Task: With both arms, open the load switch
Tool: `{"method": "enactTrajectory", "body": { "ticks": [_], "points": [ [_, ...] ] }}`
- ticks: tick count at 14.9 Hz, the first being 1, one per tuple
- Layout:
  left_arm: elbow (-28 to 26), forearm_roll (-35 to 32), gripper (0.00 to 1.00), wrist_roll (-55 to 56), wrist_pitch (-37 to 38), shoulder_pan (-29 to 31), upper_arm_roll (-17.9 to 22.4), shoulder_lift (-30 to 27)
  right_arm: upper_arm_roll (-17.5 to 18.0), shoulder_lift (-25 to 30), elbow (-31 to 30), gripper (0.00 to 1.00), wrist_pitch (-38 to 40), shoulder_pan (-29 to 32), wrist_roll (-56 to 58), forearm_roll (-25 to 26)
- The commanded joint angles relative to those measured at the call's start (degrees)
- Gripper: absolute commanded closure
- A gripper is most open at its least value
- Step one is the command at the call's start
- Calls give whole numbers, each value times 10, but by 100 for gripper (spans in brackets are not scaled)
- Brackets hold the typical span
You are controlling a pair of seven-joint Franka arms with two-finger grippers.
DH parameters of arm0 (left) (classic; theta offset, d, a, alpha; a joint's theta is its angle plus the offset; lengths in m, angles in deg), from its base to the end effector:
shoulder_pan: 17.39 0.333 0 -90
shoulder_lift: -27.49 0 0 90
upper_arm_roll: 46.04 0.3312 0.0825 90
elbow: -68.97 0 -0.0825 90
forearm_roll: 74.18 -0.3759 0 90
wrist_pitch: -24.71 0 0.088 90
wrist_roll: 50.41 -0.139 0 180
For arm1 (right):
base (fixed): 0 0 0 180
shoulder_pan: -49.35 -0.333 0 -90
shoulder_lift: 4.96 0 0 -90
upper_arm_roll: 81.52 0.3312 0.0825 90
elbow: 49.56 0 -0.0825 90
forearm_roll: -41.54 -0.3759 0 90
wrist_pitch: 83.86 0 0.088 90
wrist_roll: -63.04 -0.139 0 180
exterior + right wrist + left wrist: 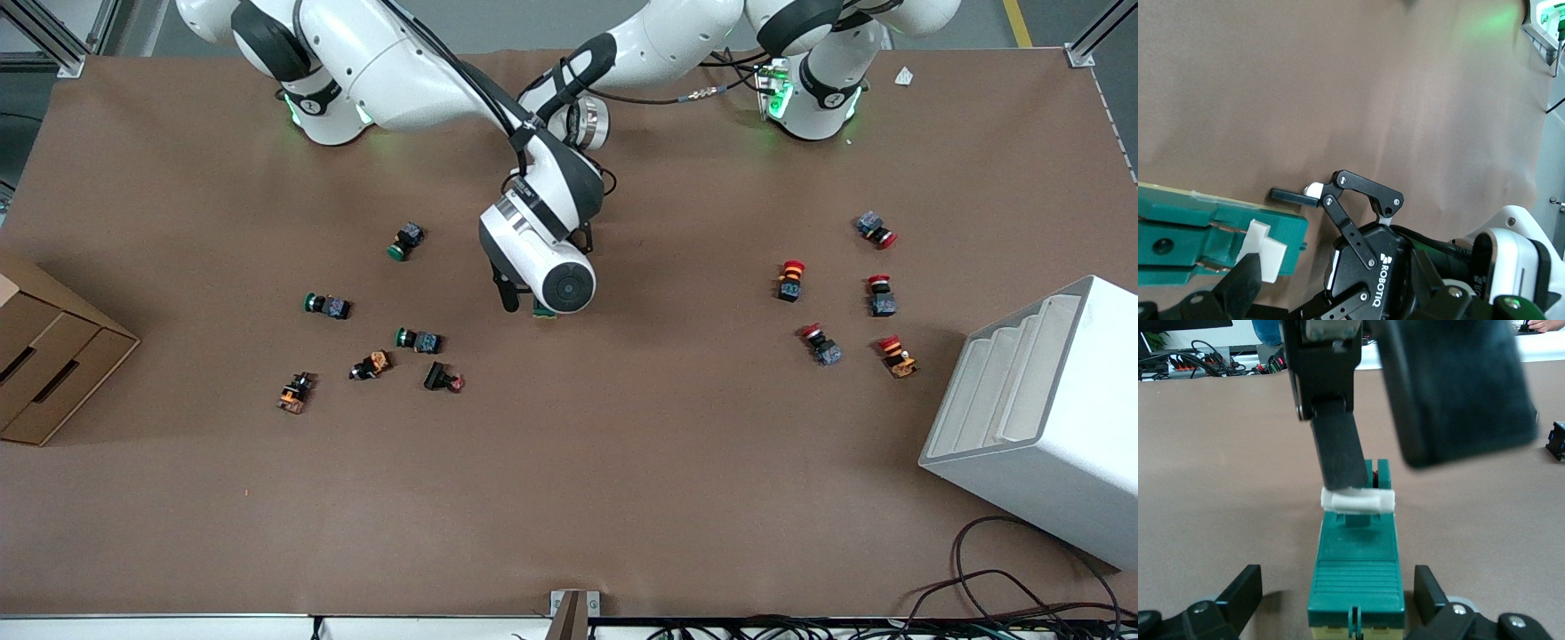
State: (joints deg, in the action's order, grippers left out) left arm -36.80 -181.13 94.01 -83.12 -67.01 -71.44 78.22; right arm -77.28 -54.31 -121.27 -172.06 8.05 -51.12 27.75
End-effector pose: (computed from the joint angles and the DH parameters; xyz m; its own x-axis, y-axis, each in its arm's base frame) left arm 0.2655 -0.5666 0.0745 0.4434 -0.0456 0.8952 -0.0453 -0.9986 -0.0285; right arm 0.4532 0.4957 0.2049 0.2909 -0.9566 -0.0151 -0.7642 -0.2418 0.5980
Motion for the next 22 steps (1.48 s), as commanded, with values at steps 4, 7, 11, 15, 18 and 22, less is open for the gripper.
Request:
{"method": "enactTrajectory", "body": {
  "ticks": [4, 7, 11, 15, 18, 22],
  "points": [
    [5, -4, 0, 6, 1, -3, 3, 20, -2, -5, -13, 0, -17, -6, -8, -2],
    [6, -4, 0, 6, 1, -4, 3, 20, -2, -4, -12, 0, -17, -6, -8, -2],
    [6, -4, 0, 6, 1, -2, 3, 19, -6, 0, -5, 0, -11, 3, 6, 3],
    [5, -4, 1, 5, 1, -3, 3, 19, -9, 25, 10, 0, -4, 48, 102, 10],
    [6, 2, 1, 4, 1, -3, 1, 15, -8, 67, 8, 0, 23, 98, 254, 40],
    [12, 24, 1, 0, -9, 2, -6, 4, -7, 79, 3, 0, 17, 145, 436, 112]
  ]
}}
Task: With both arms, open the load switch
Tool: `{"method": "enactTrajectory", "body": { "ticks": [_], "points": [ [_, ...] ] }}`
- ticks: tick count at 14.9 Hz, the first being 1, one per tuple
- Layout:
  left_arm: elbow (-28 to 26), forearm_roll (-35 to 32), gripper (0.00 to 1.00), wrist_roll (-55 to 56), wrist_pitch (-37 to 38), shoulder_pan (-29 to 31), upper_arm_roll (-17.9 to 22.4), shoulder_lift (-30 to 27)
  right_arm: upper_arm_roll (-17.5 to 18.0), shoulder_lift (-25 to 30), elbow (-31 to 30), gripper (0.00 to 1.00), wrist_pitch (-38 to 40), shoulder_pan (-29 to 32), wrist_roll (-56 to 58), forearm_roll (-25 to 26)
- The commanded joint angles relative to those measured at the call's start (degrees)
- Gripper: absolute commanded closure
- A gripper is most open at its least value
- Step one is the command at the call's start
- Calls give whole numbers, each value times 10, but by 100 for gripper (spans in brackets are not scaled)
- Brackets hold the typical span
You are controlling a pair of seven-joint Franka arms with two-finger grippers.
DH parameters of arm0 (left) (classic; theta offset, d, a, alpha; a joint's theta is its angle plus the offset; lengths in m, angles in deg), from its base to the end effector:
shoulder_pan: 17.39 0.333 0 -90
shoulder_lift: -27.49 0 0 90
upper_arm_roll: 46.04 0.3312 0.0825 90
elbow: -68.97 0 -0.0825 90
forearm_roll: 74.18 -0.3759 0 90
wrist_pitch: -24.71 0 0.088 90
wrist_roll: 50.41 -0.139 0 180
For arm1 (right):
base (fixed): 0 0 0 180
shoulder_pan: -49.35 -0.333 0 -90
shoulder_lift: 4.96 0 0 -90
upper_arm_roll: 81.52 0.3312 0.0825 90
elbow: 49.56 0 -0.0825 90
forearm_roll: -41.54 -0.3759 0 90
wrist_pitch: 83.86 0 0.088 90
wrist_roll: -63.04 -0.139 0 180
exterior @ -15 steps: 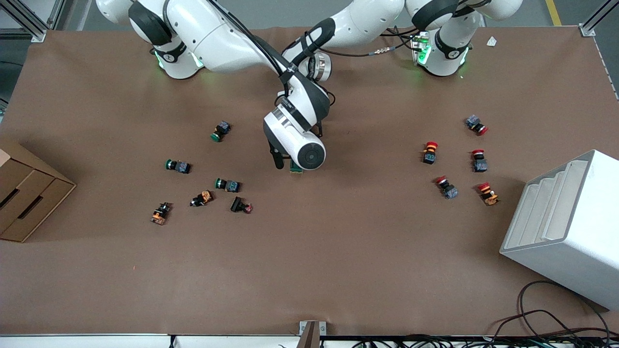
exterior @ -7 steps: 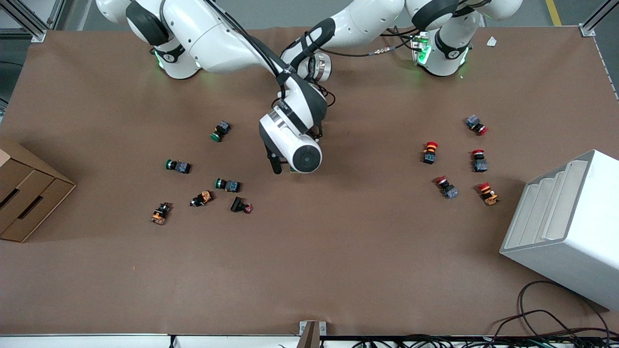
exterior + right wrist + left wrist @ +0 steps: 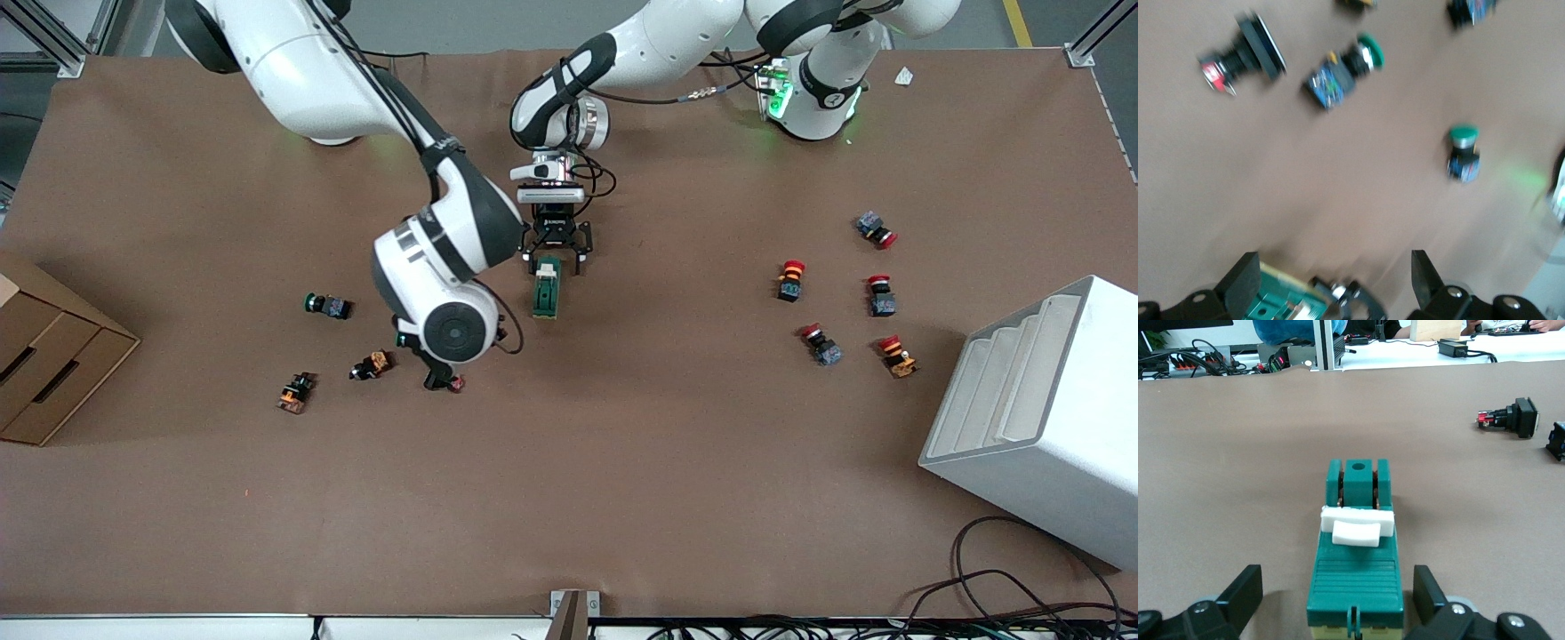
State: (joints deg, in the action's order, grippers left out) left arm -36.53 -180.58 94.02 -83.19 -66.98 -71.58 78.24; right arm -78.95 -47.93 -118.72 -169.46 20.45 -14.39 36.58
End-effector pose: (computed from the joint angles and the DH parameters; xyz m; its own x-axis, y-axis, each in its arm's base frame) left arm 0.2653 -0.5679 0.0755 0.4491 -0.0379 0.8927 -0.0373 -0.9990 -0.0237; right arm 0.5791 0.3611 0.2915 0.6340 -0.7457 -0.2048 -0.6358 -0.6534 0.4108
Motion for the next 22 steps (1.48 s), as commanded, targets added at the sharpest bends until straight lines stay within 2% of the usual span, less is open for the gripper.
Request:
{"method": "enactTrajectory", "body": {
  "ticks": [1, 3, 6, 9, 14, 16, 19, 22],
  "points": [
    [9, 31, 2, -5, -20, 5, -7, 1, 9, 15, -22, 0, -17, 36, 106, 29],
    [12, 62, 2, -40, -37, 13, -14, -16, 9, 16, -21, 0, -23, 71, 175, 33],
    [57, 146, 1, -105, -39, 29, -43, -19, 9, 34, -19, 0, -25, 128, 319, 50],
    [98, 256, 1, -204, -38, 32, -54, -41, 9, 57, -19, 0, -25, 192, 484, 56],
    [152, 476, 1, -393, -35, 68, -53, -125, 9, 89, -22, 0, -20, 279, 697, 62],
    [157, 563, 1, -460, -34, 100, -53, -176, 9, 98, -22, 0, -20, 303, 758, 65],
    [180, 691, 1, -569, -20, 165, -52, -237, 9, 107, -18, 0, -20, 334, 849, 115],
    [187, 782, 0, -687, 13, 253, -54, -298, 9, 141, -14, 0, -13, 360, 873, 115]
  ]
}}
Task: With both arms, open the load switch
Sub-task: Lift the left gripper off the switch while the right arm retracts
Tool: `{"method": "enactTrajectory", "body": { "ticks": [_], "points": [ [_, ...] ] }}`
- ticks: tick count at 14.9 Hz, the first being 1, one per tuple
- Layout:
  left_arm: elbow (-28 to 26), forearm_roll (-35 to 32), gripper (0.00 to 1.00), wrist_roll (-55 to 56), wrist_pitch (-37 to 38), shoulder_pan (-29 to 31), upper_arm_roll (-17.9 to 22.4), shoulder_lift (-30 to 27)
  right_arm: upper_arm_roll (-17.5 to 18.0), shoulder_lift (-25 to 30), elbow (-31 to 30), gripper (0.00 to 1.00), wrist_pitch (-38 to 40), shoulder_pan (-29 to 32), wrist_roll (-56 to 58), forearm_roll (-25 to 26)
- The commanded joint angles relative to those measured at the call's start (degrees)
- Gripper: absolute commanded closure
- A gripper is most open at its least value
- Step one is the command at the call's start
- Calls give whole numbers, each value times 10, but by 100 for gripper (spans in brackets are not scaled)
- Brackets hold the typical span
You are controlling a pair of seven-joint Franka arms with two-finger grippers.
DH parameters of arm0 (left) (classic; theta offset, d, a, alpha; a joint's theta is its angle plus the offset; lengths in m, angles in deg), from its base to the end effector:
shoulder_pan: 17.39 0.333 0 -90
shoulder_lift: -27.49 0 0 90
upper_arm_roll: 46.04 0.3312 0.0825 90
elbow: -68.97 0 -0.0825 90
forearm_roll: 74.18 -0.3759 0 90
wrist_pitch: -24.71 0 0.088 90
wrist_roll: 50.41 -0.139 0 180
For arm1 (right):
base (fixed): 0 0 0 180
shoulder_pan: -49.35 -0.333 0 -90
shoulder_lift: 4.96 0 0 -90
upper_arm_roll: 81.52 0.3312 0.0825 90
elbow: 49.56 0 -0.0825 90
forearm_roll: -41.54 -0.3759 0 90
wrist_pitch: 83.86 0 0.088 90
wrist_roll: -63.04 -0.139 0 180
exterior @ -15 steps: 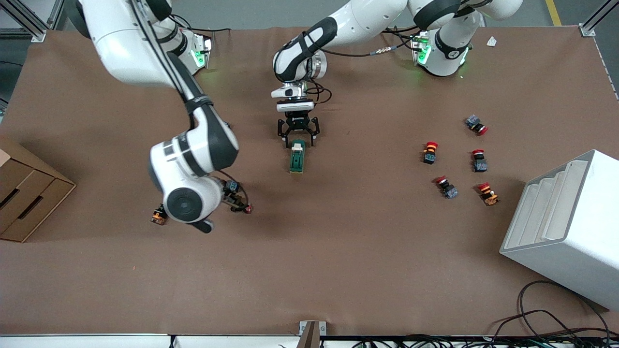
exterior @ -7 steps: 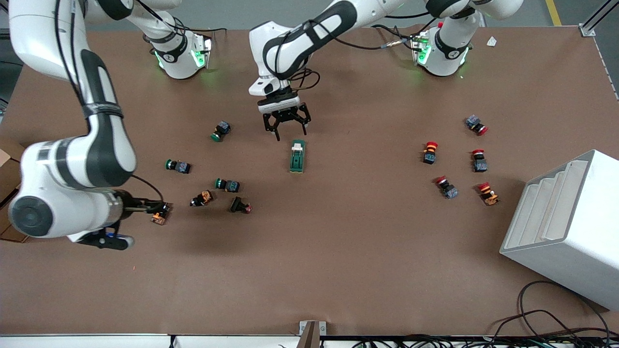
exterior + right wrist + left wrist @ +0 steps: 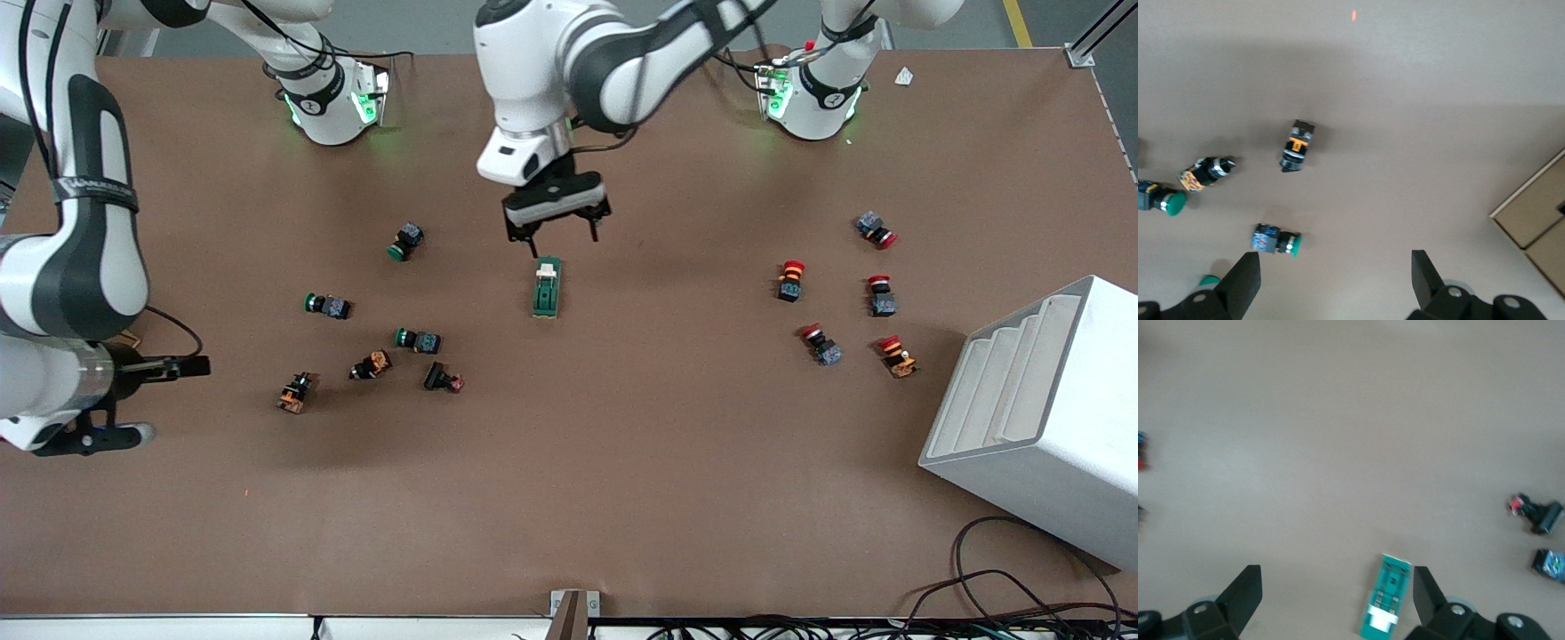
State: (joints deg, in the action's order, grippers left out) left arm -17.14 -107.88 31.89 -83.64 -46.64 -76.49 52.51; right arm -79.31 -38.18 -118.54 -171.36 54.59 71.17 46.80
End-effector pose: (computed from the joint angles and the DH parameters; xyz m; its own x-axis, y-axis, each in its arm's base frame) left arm 0.4346 -0.5259 0.4346 0.9148 0.2285 0.3332 0.2596 -0.9643 -0.0513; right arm 0.6832 -0.0552 0.4098 0.9617 0.0857 -0.2604 0.0973 -0.9947 0.0320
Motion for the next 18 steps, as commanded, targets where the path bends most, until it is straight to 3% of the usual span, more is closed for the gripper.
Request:
{"method": "enactTrajectory", "body": {
  "ticks": [1, 5, 9, 12, 15, 18],
  "points": [
    [0, 86, 0, -104, 30, 77, -4, -58, 11, 60, -16, 0, 10, 19, 16, 13],
    [29, 166, 0, -292, 124, 202, -4, -100, 13, 101, -15, 0, 52, 19, -32, 10],
    [38, 224, 0, -459, 158, 295, 6, -135, 16, 108, 9, 0, 71, 15, -52, 8],
    [27, 266, 0, -610, 170, 285, 112, -180, 20, 107, 28, 0, 104, 13, -52, 7],
    [26, 315, 0, -708, 210, 284, 182, -204, 20, 107, 28, 0, 129, 0, -56, -4],
    [5, 317, 0, -799, 232, 286, 223, -231, 21, 123, 28, 0, 131, -9, -58, -10]
  ]
}}
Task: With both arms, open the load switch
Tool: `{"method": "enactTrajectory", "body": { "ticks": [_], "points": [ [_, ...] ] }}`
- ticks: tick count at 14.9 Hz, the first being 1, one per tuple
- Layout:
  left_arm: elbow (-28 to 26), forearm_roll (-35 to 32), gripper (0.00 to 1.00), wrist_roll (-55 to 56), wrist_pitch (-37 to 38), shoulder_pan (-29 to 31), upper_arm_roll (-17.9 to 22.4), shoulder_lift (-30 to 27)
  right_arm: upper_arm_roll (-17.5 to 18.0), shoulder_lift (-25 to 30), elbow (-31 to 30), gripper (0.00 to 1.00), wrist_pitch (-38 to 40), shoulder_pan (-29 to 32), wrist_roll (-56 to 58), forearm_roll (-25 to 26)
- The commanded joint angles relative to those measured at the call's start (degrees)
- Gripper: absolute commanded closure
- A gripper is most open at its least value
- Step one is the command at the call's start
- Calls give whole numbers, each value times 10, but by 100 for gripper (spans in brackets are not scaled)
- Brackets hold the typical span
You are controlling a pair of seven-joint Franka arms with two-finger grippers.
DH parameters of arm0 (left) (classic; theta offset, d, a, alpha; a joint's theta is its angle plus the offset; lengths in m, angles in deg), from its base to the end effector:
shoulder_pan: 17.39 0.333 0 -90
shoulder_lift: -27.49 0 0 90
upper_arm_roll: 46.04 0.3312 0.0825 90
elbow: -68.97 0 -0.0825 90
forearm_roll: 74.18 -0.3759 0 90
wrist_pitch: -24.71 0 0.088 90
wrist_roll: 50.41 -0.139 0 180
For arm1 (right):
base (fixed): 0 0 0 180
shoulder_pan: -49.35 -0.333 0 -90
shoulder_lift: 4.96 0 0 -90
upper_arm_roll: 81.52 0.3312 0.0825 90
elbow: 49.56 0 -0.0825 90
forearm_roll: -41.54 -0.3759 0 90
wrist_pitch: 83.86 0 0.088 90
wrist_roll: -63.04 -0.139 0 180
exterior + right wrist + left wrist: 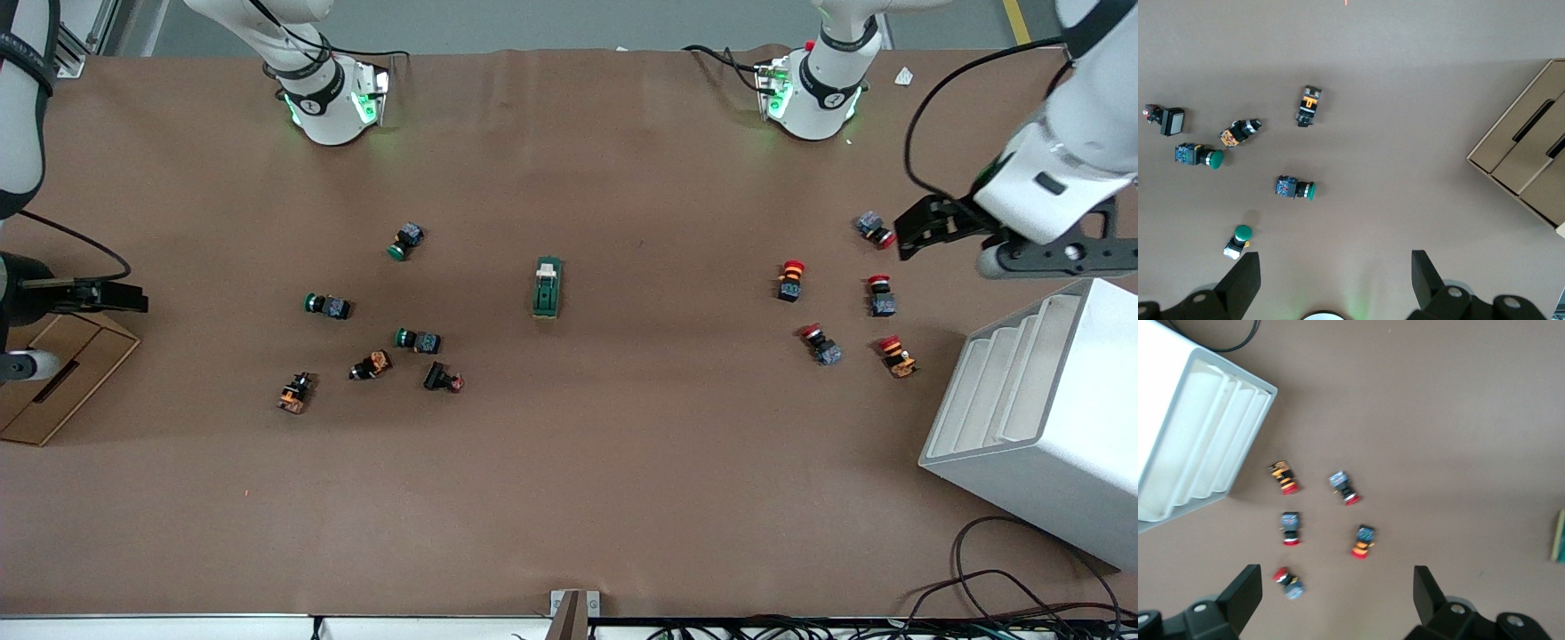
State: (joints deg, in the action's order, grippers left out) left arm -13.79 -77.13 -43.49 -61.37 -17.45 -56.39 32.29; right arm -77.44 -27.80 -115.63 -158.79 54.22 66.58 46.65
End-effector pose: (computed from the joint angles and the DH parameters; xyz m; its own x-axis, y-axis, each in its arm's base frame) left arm 0.5588 -0.0904 0.6142 0.9982 -0.0572 -0.0199 -0.0579 -0.9976 -0.0391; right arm 0.6300 -0.0319 0.5404 0.9695 0.0264 -0.2436 0.0388 -0.9982 0.0466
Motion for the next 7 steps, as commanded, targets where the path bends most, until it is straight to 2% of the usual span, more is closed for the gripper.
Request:
{"method": "enactTrajectory", "body": {
  "ticks": [1, 3, 7],
  "points": [
    [-44, 10, 0, -59, 9, -6, 29, -41, 3, 20, -1, 0, 5, -5, -13, -13],
    [-78, 10, 0, -60, 6, -4, 30, -74, 2, 22, -1, 0, 10, -5, -13, -24],
    [-108, 33, 0, -58, 6, -5, 43, -111, -5, 38, -6, 0, 29, 4, -4, -59]
  ]
}}
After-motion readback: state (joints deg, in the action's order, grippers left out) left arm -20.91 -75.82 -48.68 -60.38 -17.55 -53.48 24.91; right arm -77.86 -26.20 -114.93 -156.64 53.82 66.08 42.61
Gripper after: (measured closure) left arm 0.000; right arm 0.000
